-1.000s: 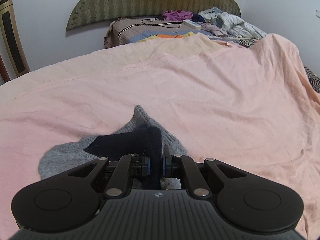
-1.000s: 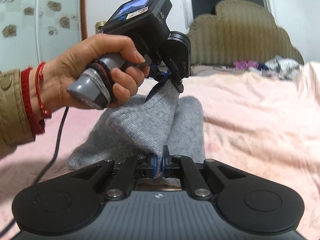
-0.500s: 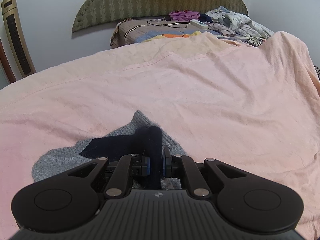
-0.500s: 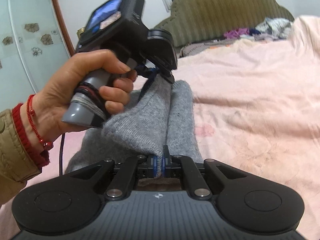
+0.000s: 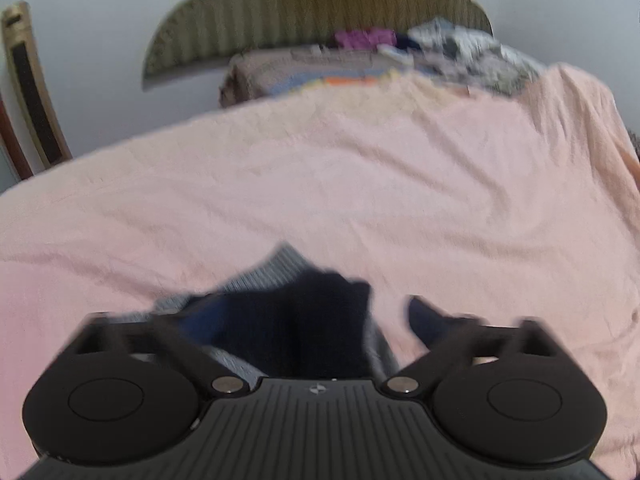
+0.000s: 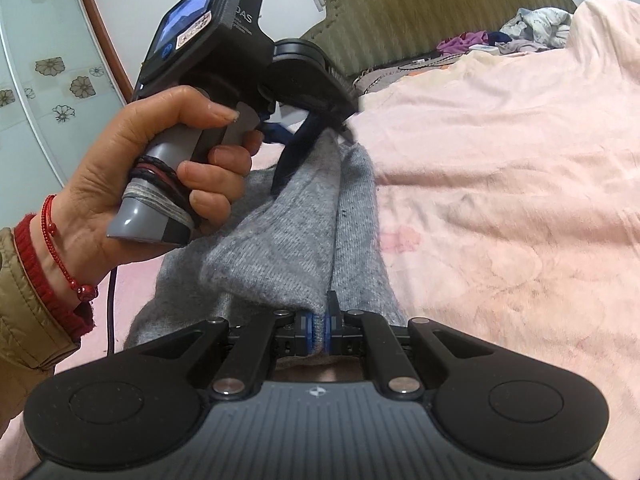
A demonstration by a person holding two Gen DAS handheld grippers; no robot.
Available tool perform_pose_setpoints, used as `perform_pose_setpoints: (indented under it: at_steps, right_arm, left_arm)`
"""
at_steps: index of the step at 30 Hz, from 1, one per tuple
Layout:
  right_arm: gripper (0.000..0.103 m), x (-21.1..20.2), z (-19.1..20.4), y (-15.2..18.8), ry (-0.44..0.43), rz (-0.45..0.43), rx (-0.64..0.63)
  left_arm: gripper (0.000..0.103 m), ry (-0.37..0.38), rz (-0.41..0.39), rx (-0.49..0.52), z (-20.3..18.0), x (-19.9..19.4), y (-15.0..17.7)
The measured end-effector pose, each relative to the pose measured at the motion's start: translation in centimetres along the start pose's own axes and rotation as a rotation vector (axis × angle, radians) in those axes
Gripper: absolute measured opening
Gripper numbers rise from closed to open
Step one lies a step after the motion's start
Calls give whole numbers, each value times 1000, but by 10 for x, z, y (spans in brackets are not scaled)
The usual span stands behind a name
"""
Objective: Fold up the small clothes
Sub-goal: 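Open the left tool and pull it away from the sweater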
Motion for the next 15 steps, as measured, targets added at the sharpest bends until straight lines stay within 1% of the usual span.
perform_pose_setpoints:
  at_steps: [2, 4, 7, 9, 11, 13, 15]
  right_arm:
    - [6, 0, 1, 0, -2, 3, 1]
    - [6, 0, 1, -1, -4, 11, -2]
    - [6, 1, -4, -3, -20, 21, 34]
    - [7, 1, -9, -4, -44, 27, 82]
    - [7, 1, -13, -6, -60, 30, 110]
    - [8, 1, -15, -7, -60, 32, 117]
    - [9, 2, -16, -9, -51, 39, 122]
  left_arm:
    - [103, -22, -35, 10, 4, -6, -3]
    - [103, -49, -41, 26, 9, -11, -6]
    - [103, -91, -75, 31, 27, -27, -5]
    - [103, -122, -91, 32, 44, -40, 0]
    - [103, -135, -98, 23, 62, -54, 8]
    - [103, -140, -102, 19, 78, -67, 17]
    - [103, -144, -109, -10, 96, -81, 26]
Point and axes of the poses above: each gripper's, at about its wrist camera, not at the fingertips, and x roughly the way its jaws point, z to its left, y to its underside, the point moved 2 cm from there along x, roughly the way its jaws point, and after that the axes turned 9 degrees about -x, right-handed, at the moved point
